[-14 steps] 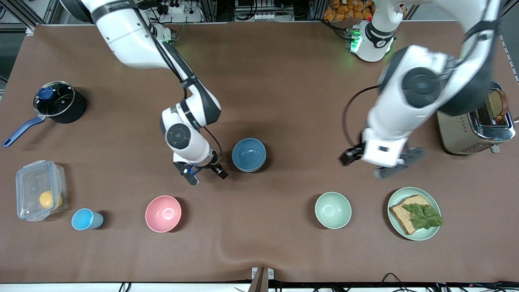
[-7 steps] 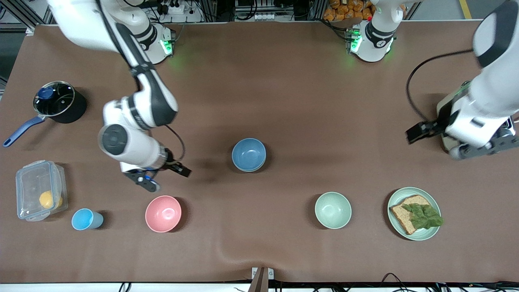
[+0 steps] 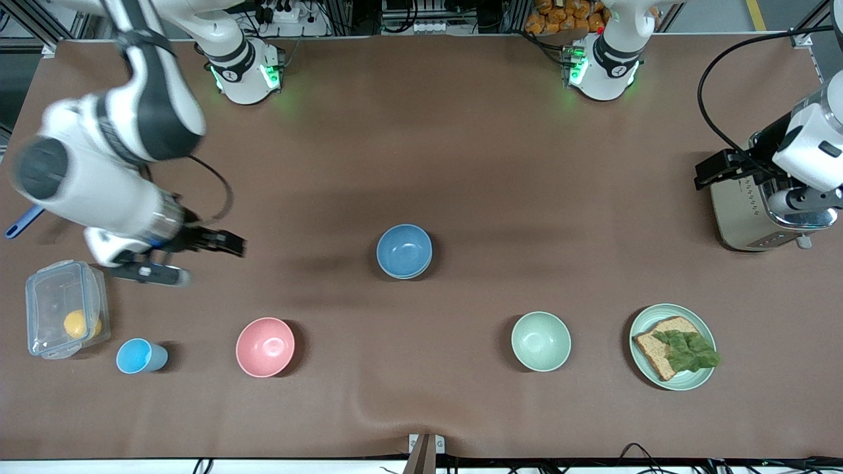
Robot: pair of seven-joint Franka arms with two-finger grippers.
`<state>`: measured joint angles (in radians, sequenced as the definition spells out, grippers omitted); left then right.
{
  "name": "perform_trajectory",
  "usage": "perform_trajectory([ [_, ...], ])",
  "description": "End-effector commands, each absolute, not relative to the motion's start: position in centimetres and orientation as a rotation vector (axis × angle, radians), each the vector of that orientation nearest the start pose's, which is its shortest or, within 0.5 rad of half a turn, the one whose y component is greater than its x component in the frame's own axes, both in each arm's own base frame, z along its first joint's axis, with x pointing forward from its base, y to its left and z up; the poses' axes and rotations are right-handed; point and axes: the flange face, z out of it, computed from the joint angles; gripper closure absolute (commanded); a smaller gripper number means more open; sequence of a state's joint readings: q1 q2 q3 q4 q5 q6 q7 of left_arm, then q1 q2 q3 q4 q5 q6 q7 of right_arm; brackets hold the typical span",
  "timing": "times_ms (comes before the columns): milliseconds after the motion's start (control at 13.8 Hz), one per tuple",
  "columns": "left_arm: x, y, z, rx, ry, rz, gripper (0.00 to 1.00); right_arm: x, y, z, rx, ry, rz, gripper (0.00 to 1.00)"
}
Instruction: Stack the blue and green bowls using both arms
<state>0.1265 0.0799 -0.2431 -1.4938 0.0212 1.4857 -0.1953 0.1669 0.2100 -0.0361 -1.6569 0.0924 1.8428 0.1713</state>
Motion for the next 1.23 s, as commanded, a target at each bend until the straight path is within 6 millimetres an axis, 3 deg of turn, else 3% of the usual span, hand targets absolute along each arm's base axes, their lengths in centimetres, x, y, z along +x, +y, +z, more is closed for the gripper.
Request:
perform_trajectory([
  [0,55.4,-5.9,61.5,-3.126,-0.091,0.129,0.00,59.4,3.8,53.5,-3.071,-0.070,0.081,0.00],
  [290,55.1,-6.2,62.2,-3.118,-0.092,0.108,0.00,57.0,-0.6,61.9,-3.073,-0.089,0.167,0.00],
  [435,54.9,-6.1,62.6,-3.118,-0.102,0.093,0.00,56.0,-2.6,64.7,-3.092,-0.184,0.131,0.00],
  [725,54.9,-6.3,62.7,-3.118,-0.130,0.091,0.00,55.2,-4.8,65.8,-3.108,-0.180,0.099,0.00],
  [1159,54.2,-7.0,63.8,-3.117,-0.140,0.052,0.00,55.2,-4.5,66.1,-3.133,-0.157,0.101,0.00],
])
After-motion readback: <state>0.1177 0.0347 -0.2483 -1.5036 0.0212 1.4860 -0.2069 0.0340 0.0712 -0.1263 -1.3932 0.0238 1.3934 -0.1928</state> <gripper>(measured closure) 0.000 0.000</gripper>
